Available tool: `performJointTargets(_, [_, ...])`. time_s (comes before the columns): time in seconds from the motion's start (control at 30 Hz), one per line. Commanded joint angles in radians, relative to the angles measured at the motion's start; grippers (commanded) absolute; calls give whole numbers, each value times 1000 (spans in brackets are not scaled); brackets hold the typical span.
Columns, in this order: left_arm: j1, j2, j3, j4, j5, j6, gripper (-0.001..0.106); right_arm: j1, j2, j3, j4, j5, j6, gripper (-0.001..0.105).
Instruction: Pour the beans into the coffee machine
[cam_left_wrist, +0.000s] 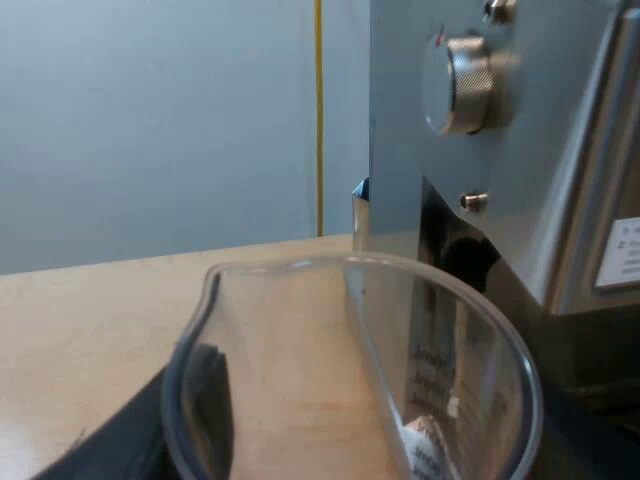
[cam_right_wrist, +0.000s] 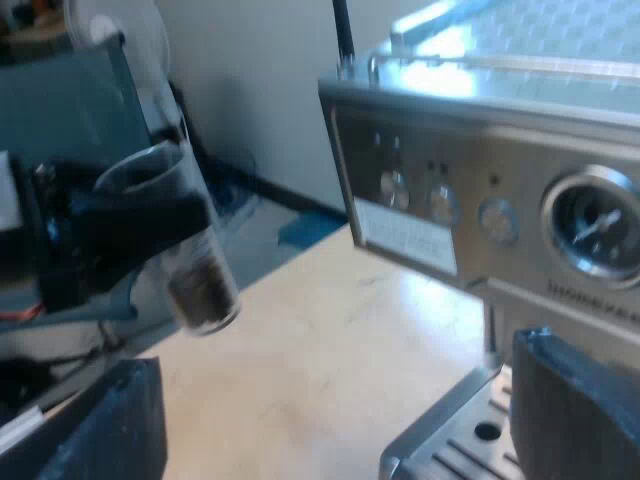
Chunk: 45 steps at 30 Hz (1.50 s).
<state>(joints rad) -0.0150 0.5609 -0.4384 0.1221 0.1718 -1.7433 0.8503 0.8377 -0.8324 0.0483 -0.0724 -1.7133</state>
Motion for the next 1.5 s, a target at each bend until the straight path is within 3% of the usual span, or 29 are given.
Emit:
performJointTargets(0.03, [-4, -58, -39, 87, 11, -1, 32, 3, -37, -11, -15, 37, -15, 72])
performJointTargets(0.27, [-4, -97, -144, 221, 19, -1, 32, 3, -113, -11, -15, 172, -18, 72])
performJointTargets(0.37, [-4, -97, -185, 224, 27, -1, 32, 3, -148, -11, -15, 223, -22, 72])
performJointTargets(0.53, [-4, -93, -246, 229, 28, -1, 32, 3, -191, -11, -15, 244, -123, 72])
performJointTargets(0.6, [-4, -86, -269, 247, 27, -1, 32, 3, -200, -11, -23, 270, -133, 72])
performJointTargets(0.87, [-4, -8, -388, 324, 30, -1, 32, 3, -200, -11, -137, 401, -133, 72])
performJointTargets(1.13, [-4, 121, -525, 324, 73, -1, 32, 3, -198, -11, -149, 420, -150, 72])
performJointTargets(1.4, [-122, 240, -637, 324, 58, 26, 32, 3, -198, -11, -149, 420, -150, 72])
performJointTargets(1.5, [-176, 295, -688, 324, -13, 39, 32, 3, -198, -11, -149, 420, -150, 72])
